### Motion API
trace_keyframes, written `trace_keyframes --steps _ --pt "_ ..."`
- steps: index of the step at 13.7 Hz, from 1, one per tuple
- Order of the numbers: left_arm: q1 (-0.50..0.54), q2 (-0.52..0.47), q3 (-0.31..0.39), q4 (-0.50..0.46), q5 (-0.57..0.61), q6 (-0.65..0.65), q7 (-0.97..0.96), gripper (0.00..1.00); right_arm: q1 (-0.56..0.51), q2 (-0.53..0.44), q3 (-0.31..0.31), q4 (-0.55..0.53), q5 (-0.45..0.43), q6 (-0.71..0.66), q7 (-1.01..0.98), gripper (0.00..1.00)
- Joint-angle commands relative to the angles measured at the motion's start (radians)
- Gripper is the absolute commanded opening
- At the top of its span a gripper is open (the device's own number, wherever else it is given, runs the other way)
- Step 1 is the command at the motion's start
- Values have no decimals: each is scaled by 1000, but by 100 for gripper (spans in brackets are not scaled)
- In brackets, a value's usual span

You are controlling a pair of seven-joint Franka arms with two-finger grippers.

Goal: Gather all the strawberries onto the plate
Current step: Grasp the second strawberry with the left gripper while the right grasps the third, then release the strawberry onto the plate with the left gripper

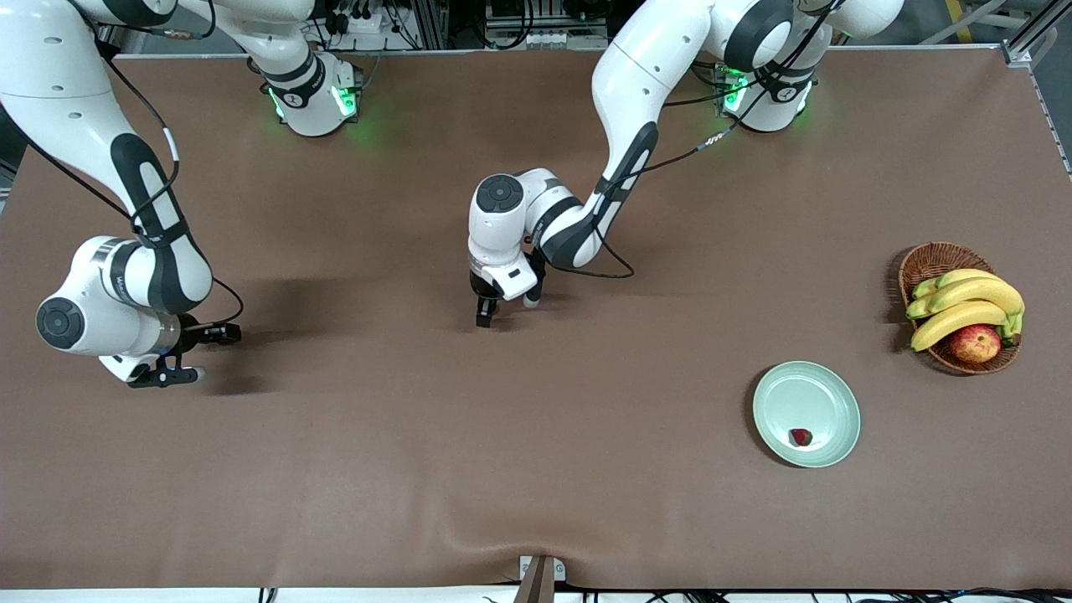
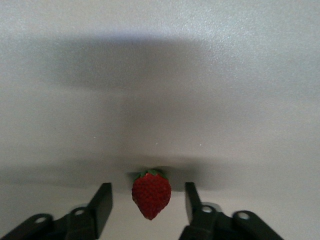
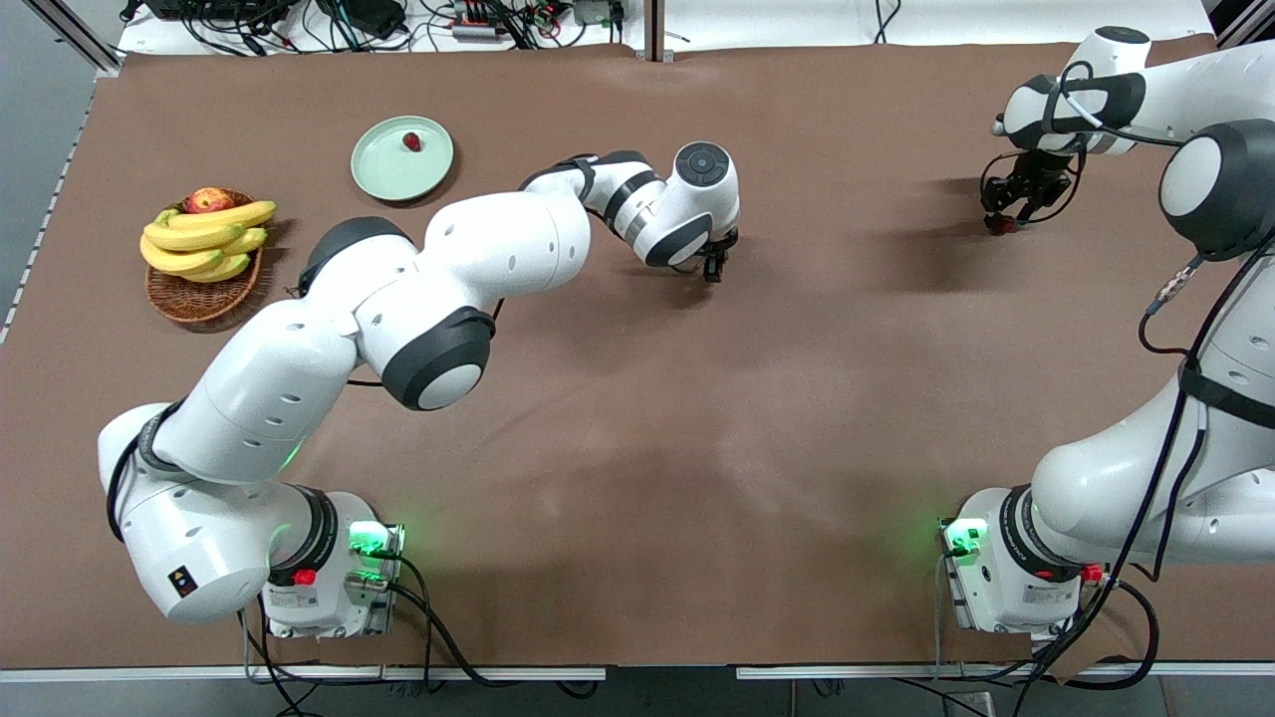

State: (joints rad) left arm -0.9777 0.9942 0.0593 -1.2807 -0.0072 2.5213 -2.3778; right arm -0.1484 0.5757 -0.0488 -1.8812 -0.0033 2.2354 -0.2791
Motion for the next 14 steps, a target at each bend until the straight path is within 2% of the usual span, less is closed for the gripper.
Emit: trace_keyframes --steps 1,4,7,11,12,14 --pt "-13 12 17 27 13 7 -6 0 -19 -5 18 -7 -26 10 -6 43" --pt "-13 -25 31 26 41 -10 -4 0 -17 -5 18 -6 -26 10 -6 31" --pt "-12 -74 97 26 68 -100 0 0 -16 -7 18 0 -26 10 -6 20" --pt "26 -83 207 12 177 -147 18 0 -10 -36 24 19 -4 -5 8 16" --pt "54 -83 224 3 180 -169 44 0 7 -52 29 19 20 -7 11 16" --pt "147 -83 231 3 181 -197 129 0 53 -88 33 19 170 -42 14 16"
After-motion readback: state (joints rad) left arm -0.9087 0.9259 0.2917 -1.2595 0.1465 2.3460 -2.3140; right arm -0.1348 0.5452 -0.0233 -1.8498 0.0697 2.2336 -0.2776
